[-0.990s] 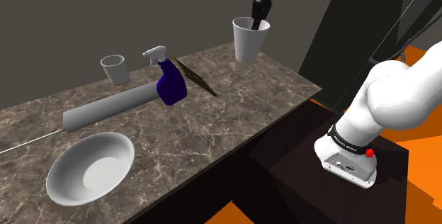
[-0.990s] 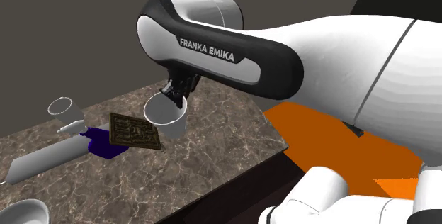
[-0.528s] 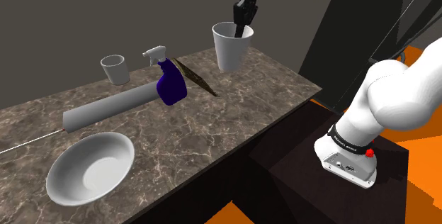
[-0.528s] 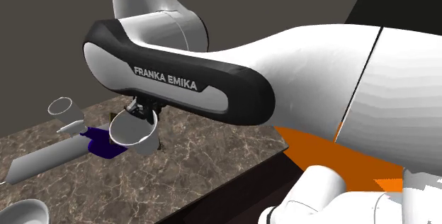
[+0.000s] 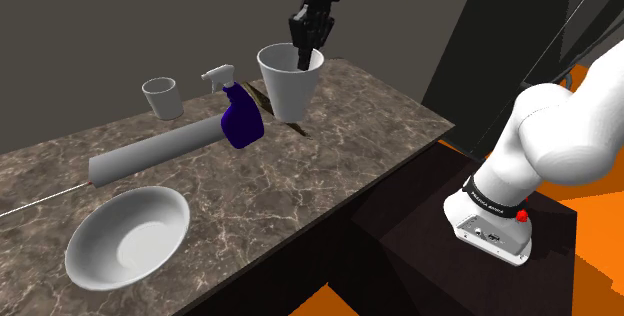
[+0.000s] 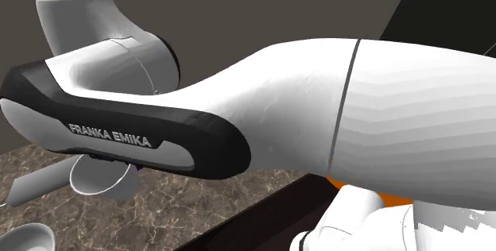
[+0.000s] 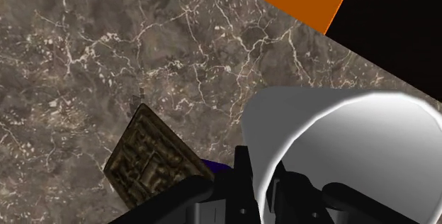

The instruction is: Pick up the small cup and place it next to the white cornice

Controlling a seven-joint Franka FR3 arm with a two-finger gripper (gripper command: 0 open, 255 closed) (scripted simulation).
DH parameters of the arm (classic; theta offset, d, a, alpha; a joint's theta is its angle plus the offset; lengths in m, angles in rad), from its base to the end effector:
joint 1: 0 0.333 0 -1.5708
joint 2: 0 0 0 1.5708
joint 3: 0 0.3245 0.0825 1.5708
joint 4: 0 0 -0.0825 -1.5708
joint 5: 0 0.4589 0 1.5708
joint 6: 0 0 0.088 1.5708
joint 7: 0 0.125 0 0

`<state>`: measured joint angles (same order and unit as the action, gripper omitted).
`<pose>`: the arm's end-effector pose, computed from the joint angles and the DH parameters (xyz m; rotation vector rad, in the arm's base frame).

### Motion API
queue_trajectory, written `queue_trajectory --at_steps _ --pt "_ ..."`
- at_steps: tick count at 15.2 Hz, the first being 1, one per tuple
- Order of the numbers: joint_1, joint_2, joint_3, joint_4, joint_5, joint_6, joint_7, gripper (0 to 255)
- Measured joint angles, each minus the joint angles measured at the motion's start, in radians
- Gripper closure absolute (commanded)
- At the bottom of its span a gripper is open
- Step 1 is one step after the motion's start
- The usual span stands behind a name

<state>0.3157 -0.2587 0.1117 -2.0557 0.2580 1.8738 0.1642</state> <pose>0.4991 0.2573 0.5288 -2.8951 -0.2797 -0.0126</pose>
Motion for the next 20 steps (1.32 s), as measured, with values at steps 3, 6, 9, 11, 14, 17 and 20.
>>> queue_trajectory --at_steps 3,6,9,11,14,17,20 --pt "0.027 0.063 0.049 0.059 -0.003 0.021 0.074 255" --pt "0.052 0.124 0.09 0.118 -0.014 0.037 0.143 255" --pt "0.077 0.196 0.127 0.196 -0.035 0.045 0.212 255" --pt "0.096 0.247 0.15 0.258 -0.053 0.042 0.26 255" --pt "0.131 0.334 0.182 0.357 -0.089 0.04 0.335 255" --pt "0.151 0.38 0.195 0.392 -0.108 0.054 0.37 255" --pt "0.155 0.389 0.197 0.365 -0.11 0.091 0.372 255"
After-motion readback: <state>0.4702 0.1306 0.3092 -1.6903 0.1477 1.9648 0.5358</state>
